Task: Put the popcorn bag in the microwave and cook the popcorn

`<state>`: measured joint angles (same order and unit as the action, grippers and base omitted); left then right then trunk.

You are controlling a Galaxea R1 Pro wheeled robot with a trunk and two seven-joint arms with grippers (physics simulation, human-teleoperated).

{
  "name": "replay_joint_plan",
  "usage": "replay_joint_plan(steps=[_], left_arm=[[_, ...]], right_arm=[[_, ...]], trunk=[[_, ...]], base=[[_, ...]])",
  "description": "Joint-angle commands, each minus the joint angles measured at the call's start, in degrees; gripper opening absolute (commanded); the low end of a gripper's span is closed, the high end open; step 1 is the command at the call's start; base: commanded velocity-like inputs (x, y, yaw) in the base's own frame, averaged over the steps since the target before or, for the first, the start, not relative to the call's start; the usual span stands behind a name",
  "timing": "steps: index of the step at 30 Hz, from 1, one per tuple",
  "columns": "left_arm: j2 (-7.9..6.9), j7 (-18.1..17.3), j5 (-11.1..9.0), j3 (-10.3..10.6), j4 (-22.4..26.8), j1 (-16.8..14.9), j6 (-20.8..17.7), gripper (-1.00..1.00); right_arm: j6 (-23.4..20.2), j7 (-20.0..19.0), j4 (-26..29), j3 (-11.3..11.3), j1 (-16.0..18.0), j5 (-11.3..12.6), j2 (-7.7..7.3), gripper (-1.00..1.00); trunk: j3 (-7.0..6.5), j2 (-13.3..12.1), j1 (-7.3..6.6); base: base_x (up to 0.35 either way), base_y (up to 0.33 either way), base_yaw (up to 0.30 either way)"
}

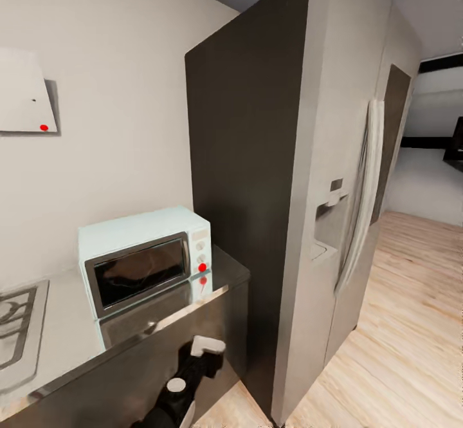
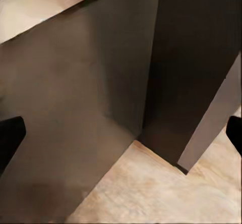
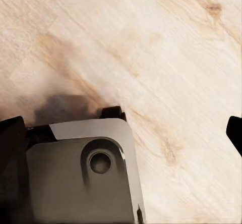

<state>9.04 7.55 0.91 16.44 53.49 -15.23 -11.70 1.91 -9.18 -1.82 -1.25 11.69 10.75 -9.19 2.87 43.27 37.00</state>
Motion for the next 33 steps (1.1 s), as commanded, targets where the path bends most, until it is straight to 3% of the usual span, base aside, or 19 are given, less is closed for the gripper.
replay_joint_plan(steps=[1,2,5,6,10,11,16,20,33], left_arm=[[0.16,0.4,0.0,0.0,-5.9,-0.1,0.0,1.0],[0.24,0.3,-0.4,-0.2,-13.0,-0.1,0.2,1.0],[0.16,0.1,-3.7,-0.3,-24.4,-0.1,0.5,1.0],[-0.01,0.0,-8.0,-0.3,-32.0,-0.1,2.3,1.0],[-0.79,-0.3,-18.0,-0.1,-49.2,0.1,9.1,1.0],[-1.66,-0.4,-20.6,-0.1,-52.0,0.3,10.5,1.0],[-2.97,-0.5,-22.8,-0.1,-53.4,2.4,11.9,1.0],[-4.09,-0.5,-25.8,-0.1,-53.4,4.7,16.9,1.0],[-4.12,-0.4,-26.0,-0.1,-53.4,4.8,17.4,1.0]], right_arm=[[0.2,-0.3,-0.2,-0.2,0.0,0.5,0.06,1.0],[0.3,-0.3,-0.2,-0.2,-0.1,0.5,0.16,1.0],[0.3,-0.3,-0.2,-0.2,-0.2,0.5,0.2,1.0],[0.2,-0.3,-0.2,-0.2,-0.2,0.5,0.22,1.0],[0.2,-0.3,-0.2,-0.2,-0.2,0.5,0.29,1.0],[0.0,-0.3,-0.2,-0.2,-0.2,0.4,0.32,1.0],[-0.4,-0.2,-0.2,-0.2,-0.2,0.4,0.4,1.0],[0.2,-0.2,-0.2,-0.2,-1.1,0.5,0.4,1.0],[0.3,0.5,-0.2,-0.2,-1.1,0.5,0.49,1.0]], trunk=[[0.09,0.1,-0.02],[0.09,0.1,-0.02],[0.09,0.1,-0.02],[0.09,0.1,-0.02],[0.09,0.1,-0.02],[0.09,0.1,-0.02],[0.09,0.1,-0.02],[0.09,0.1,-0.02],[0.09,0.1,-0.02]], base=[[-0.349,0.0,0.0],[-0.349,0.0,0.0],[-0.349,0.0,0.0],[-0.349,0.0,0.0],[-0.349,0.0,0.0],[-0.349,0.0,0.0],[-0.349,0.0,0.0],[-0.323,0.0,0.145],[-0.034,0.0,0.272]])
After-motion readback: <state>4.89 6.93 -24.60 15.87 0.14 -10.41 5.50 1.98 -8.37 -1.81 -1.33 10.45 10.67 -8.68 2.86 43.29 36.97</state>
